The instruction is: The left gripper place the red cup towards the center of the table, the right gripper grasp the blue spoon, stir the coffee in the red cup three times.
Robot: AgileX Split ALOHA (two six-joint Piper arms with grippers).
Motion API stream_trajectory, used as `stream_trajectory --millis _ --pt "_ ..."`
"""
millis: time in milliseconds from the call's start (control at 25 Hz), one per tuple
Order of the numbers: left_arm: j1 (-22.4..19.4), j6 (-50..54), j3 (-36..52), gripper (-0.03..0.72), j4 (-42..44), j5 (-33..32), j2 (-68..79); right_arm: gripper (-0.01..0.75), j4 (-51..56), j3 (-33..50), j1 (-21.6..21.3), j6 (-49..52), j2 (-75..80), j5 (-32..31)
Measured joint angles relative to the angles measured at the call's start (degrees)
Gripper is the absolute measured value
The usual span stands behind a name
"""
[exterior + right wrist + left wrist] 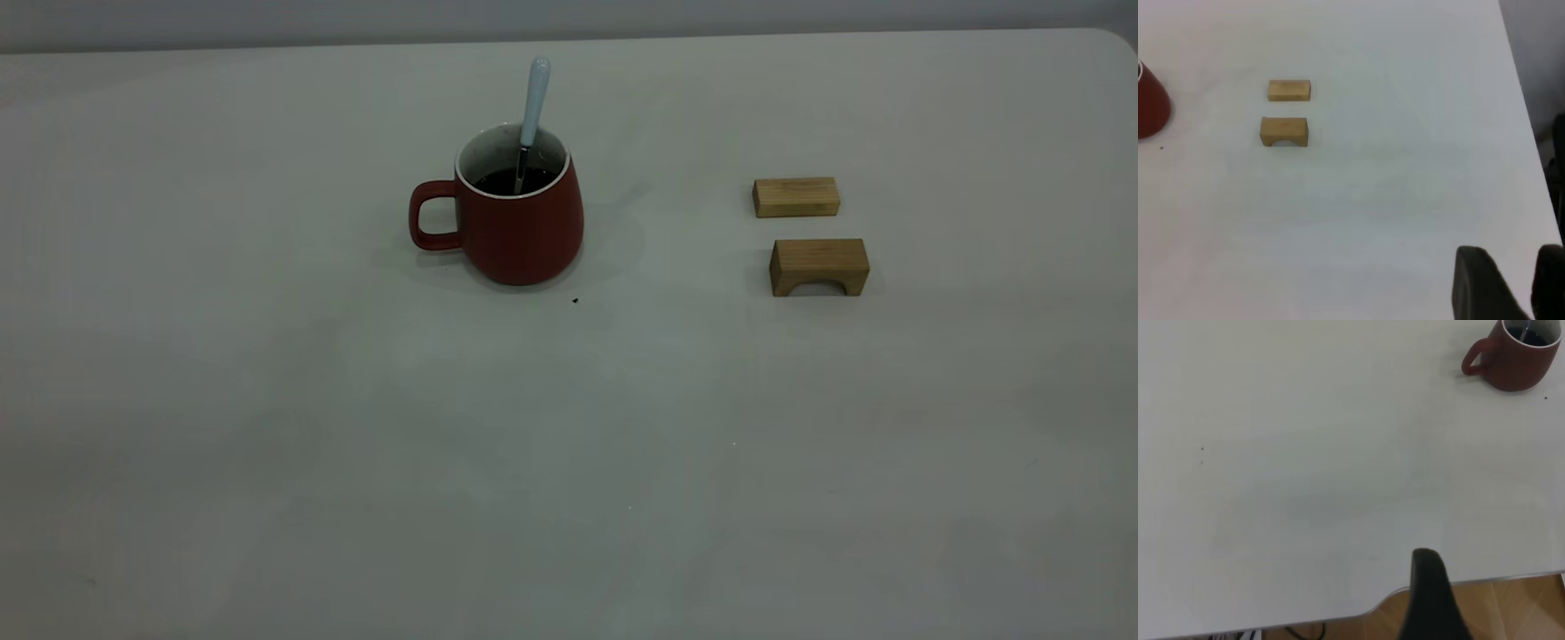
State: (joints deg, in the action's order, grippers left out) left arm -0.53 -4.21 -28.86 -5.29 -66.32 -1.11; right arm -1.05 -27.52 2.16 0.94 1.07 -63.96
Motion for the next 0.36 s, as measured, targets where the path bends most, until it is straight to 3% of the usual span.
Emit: stream_trajectory --millis 360 --pt "0.00 0.00 0.00 0.560 0.00 0.00 0.00 0.237 0.00 0.00 0.00 1.06 0.00 -0.06"
